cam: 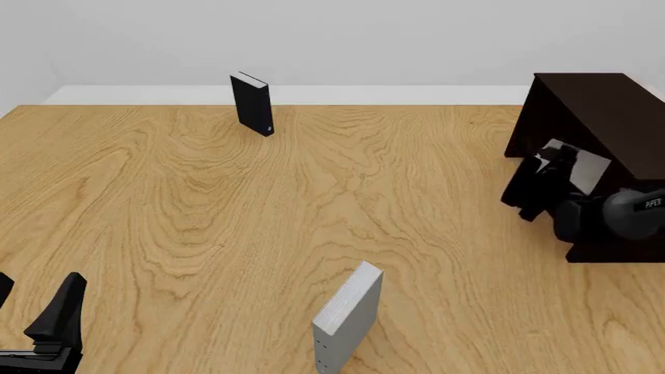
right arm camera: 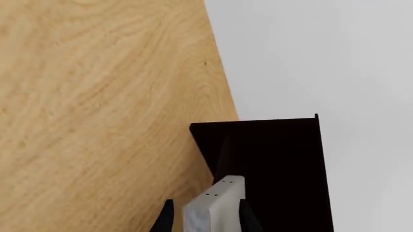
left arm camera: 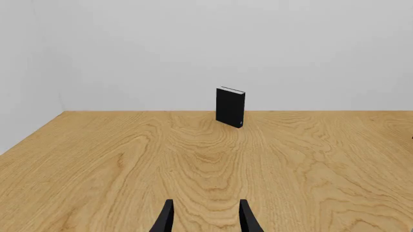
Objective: Pick up the book on the right and place it on the cabinet shelf.
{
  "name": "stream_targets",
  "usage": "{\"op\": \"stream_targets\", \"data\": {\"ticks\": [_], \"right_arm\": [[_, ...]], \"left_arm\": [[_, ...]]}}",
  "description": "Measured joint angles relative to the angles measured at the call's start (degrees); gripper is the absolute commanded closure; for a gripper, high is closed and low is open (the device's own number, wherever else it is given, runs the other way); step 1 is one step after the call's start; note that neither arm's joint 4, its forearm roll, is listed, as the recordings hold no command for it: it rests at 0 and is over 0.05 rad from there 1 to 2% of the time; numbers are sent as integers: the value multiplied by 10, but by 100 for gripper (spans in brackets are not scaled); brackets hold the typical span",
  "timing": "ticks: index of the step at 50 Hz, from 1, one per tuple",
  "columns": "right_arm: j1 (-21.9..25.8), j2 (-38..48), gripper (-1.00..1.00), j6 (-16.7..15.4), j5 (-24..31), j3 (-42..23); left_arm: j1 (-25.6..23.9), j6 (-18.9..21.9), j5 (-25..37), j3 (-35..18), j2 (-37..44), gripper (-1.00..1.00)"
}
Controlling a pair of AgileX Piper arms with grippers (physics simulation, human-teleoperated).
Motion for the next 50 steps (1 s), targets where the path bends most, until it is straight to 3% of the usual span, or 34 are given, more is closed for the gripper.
{"op": "stream_targets", "data": {"ticks": [50], "right_arm": [[36, 20, -100, -5, 5, -35]], "left_arm": [[0, 0, 0, 0, 0, -100]]}}
